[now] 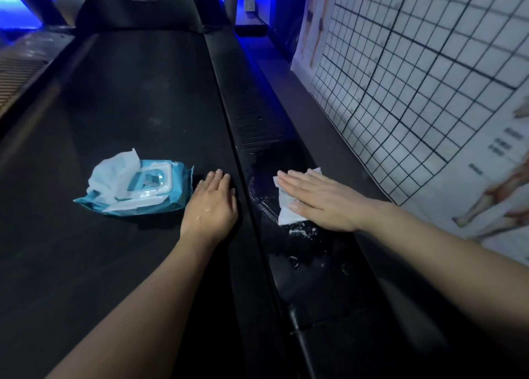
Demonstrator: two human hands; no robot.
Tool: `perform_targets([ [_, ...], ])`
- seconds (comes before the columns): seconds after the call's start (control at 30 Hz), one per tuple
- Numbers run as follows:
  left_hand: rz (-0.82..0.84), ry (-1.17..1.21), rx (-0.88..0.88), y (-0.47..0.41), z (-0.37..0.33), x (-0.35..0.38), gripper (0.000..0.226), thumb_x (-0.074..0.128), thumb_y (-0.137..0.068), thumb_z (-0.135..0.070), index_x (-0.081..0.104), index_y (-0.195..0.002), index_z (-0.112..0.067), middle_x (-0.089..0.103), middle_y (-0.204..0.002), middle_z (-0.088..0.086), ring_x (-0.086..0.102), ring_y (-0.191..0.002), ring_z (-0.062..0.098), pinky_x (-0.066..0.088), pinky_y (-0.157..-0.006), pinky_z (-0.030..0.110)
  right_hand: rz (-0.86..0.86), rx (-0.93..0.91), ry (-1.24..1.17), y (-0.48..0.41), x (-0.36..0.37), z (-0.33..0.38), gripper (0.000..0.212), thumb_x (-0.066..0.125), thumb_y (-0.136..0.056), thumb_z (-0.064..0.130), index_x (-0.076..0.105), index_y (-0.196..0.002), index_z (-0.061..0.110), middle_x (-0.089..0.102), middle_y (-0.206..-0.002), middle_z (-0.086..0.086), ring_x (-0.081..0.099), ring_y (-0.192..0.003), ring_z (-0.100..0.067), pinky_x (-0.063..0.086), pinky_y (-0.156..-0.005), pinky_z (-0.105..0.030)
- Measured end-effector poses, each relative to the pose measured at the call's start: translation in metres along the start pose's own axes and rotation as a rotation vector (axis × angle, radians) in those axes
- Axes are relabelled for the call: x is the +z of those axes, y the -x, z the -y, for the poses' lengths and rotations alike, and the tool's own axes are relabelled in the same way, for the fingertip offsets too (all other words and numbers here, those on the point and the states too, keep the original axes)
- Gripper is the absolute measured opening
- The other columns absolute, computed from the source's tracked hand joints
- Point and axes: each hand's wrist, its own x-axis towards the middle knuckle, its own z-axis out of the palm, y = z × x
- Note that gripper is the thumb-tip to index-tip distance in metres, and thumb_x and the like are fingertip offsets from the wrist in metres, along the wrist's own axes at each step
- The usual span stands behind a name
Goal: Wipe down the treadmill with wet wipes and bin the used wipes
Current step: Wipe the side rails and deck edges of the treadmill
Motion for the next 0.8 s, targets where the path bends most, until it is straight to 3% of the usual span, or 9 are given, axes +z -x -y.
perform_targets([
  [0.17,0.014,0.027,0.002,0.002,0.000,-0.001,0.051,0.039,-0.112,-0.025,0.042,-0.159,-0.004,0.034,-0.169,0.016,0.026,-0.160,0.029,0.016,-0.132,0.039,0.002,-0.062,-0.058,0.034,0.009,0.017,0.054,0.022,-0.109,0.044,0.004,-0.159,0.034,-0.002,-0.166,0.020,-0.013,-0.149,0.008,-0.010,-0.124,-0.025],
  [0.27,0.040,0.052,-0.002,0.003,0.000,-0.003,0.053,0.036,-0.113,-0.026,0.037,-0.161,-0.005,0.029,-0.172,0.015,0.021,-0.162,0.028,0.011,-0.132,0.038,-0.029,-0.106,-0.115,0.049,0.014,0.025,0.051,0.027,-0.109,0.041,0.017,-0.159,0.032,0.011,-0.165,0.019,-0.001,-0.151,0.006,-0.003,-0.126,-0.026],
  [0.37,0.089,0.053,0.004,0.003,0.002,-0.006,0.055,0.033,-0.114,-0.027,0.030,-0.164,-0.004,0.021,-0.174,0.015,0.013,-0.163,0.028,0.005,-0.132,0.038,-0.120,-0.140,-0.246,0.058,0.019,0.032,0.044,0.041,-0.107,0.038,0.040,-0.151,0.035,0.032,-0.158,0.021,0.018,-0.148,0.006,0.010,-0.126,-0.027],
  [0.47,0.123,0.048,0.015,0.004,0.004,-0.007,0.057,0.030,-0.115,-0.030,0.023,-0.166,-0.005,0.014,-0.176,0.014,0.007,-0.164,0.026,0.001,-0.132,0.036,-0.181,-0.131,-0.380,0.062,0.022,0.034,0.036,0.054,-0.103,0.036,0.058,-0.138,0.039,0.048,-0.146,0.026,0.038,-0.141,0.004,0.029,-0.123,-0.036],
  [0.6,0.120,0.029,0.016,0.005,0.003,-0.005,0.058,0.027,-0.115,-0.031,0.021,-0.167,-0.006,0.012,-0.176,0.013,0.005,-0.164,0.024,0.000,-0.132,0.036,-0.371,-0.063,-0.579,0.046,0.010,0.037,0.030,0.066,-0.095,0.005,0.076,-0.117,0.022,0.070,-0.122,0.014,0.064,-0.119,-0.003,0.049,-0.107,-0.029],
  [0.67,0.116,0.011,0.016,0.003,0.003,-0.003,0.058,0.028,-0.114,-0.031,0.022,-0.166,-0.006,0.012,-0.176,0.013,0.006,-0.164,0.025,0.001,-0.133,0.037,-0.543,0.063,-0.840,0.023,-0.009,0.039,0.030,0.061,-0.095,-0.004,0.077,-0.113,0.014,0.075,-0.113,0.007,0.072,-0.107,-0.013,0.061,-0.085,-0.036],
  [0.73,0.108,0.004,0.015,0.001,0.002,-0.002,0.059,0.030,-0.113,-0.031,0.023,-0.166,-0.006,0.014,-0.176,0.013,0.007,-0.164,0.025,0.002,-0.133,0.038,-0.674,0.180,-1.038,-0.012,-0.030,0.036,0.022,0.062,-0.096,0.000,0.077,-0.110,0.010,0.076,-0.110,0.002,0.072,-0.101,-0.013,0.064,-0.067,-0.036],
  [0.8,0.103,0.011,0.011,0.000,0.002,-0.003,0.060,0.032,-0.112,-0.031,0.024,-0.166,-0.007,0.014,-0.176,0.013,0.007,-0.164,0.024,0.002,-0.132,0.037,-0.704,0.238,-0.988,-0.054,-0.045,0.031,0.016,0.068,-0.095,0.009,0.079,-0.104,0.015,0.076,-0.105,0.004,0.071,-0.095,-0.008,0.062,-0.066,-0.030],
])
